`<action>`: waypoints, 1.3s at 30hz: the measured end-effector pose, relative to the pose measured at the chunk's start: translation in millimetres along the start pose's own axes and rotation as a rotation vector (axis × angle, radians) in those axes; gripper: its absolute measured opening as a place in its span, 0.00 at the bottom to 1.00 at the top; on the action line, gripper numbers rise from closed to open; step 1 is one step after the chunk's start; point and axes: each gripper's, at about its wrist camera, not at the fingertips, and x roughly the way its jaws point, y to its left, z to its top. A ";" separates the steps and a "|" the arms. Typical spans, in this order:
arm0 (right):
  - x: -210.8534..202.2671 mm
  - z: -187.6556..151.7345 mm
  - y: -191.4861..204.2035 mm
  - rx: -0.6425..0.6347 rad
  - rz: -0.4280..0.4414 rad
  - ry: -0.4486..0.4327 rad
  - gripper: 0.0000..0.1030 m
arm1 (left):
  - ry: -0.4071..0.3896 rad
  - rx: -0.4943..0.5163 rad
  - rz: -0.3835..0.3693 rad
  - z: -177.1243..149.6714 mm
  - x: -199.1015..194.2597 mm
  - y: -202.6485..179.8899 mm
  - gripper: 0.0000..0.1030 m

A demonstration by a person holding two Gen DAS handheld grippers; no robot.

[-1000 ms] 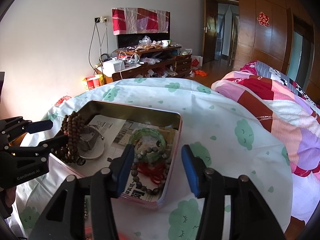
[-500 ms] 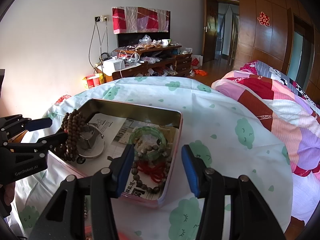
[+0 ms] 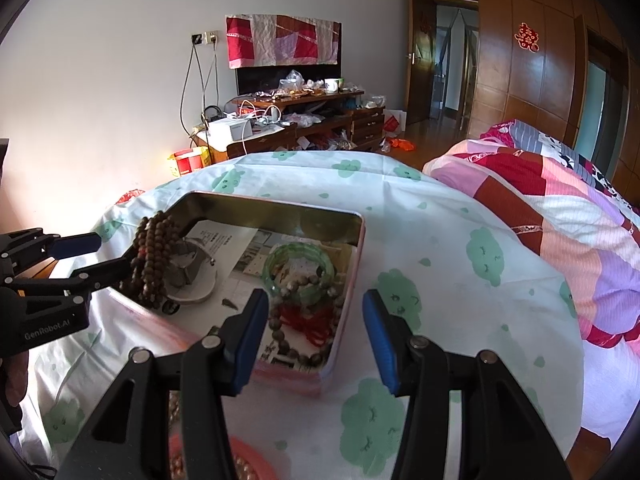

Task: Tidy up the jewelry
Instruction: 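Withdraw both grippers from the tin toward the gold chain and pink bangle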

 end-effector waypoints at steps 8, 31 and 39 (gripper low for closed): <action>-26.7 -26.8 -2.8 0.025 0.001 0.009 0.58 | 0.003 -0.029 0.009 -38.0 -27.2 1.3 0.51; -42.9 -93.5 22.4 -0.064 0.002 0.167 0.35 | 0.098 -0.058 -0.022 -79.8 -21.2 -9.3 0.51; -35.3 -92.9 20.7 -0.080 -0.031 0.151 0.27 | 0.094 -0.062 -0.026 -79.2 -21.1 -11.4 0.51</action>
